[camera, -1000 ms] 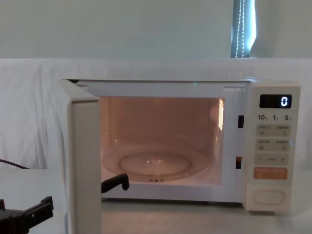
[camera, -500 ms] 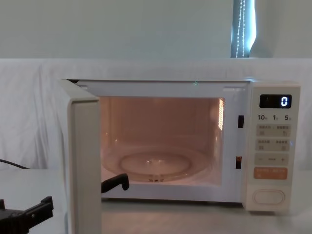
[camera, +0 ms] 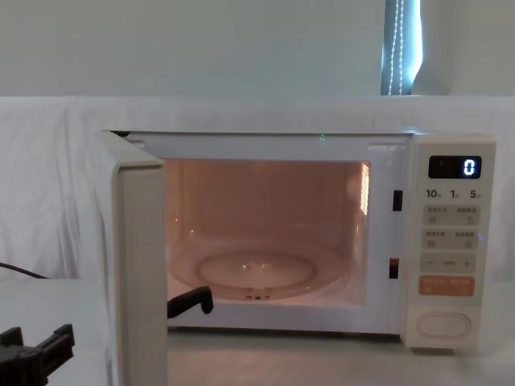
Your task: Press the button to open the microwave door with one hand; close the microwave door with the other hand.
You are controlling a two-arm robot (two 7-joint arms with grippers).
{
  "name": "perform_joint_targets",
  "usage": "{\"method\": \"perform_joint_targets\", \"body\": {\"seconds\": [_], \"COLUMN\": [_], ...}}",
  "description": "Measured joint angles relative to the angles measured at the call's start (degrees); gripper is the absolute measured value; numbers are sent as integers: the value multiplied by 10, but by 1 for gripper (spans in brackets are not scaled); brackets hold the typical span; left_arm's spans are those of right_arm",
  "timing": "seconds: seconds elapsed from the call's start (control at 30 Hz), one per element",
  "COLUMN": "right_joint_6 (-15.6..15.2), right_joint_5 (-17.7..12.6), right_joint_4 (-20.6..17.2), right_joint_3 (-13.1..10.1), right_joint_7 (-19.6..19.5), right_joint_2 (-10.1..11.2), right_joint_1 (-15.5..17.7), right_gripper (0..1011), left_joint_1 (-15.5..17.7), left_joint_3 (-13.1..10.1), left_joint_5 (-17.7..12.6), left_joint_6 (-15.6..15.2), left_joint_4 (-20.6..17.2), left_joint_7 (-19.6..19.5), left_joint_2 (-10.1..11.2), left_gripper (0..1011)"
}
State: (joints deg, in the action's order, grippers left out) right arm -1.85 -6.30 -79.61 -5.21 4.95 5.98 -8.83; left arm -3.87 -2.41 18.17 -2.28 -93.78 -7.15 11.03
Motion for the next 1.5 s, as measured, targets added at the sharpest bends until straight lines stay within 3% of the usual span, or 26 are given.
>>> {"method": "perform_joint_targets", "body": {"seconds": [0.33,0.7,0.9,1.07,1.33,1.5], "right_joint_6": [0,0,0,0,0,0], "right_joint_5": [0,0,0,0,0,0], "right_joint_4": [0,0,0,0,0,0], "right_joint_3": [0,0,0,0,0,0], "right_joint_7": [0,0,0,0,0,0], "right_joint_2": [0,0,0,0,0,0], "right_joint_1": [0,0,0,0,0,0], "right_gripper": [1002,1002,1002,1002,1002,1002], "left_joint_1": [0,0,0,-14,-47,-76], "left_joint_3": [0,0,0,12,35,60], "left_joint_5": [0,0,0,15,49,91], "left_joint_6": [0,0,0,-18,-44,-61], "left_joint_4": [0,0,-1,-25,-74,-116], "left_joint_7": [0,0,0,-14,-40,-67], "left_joint_2": [0,0,0,10,41,69], "left_gripper": [301,0,0,0,0,0]}}
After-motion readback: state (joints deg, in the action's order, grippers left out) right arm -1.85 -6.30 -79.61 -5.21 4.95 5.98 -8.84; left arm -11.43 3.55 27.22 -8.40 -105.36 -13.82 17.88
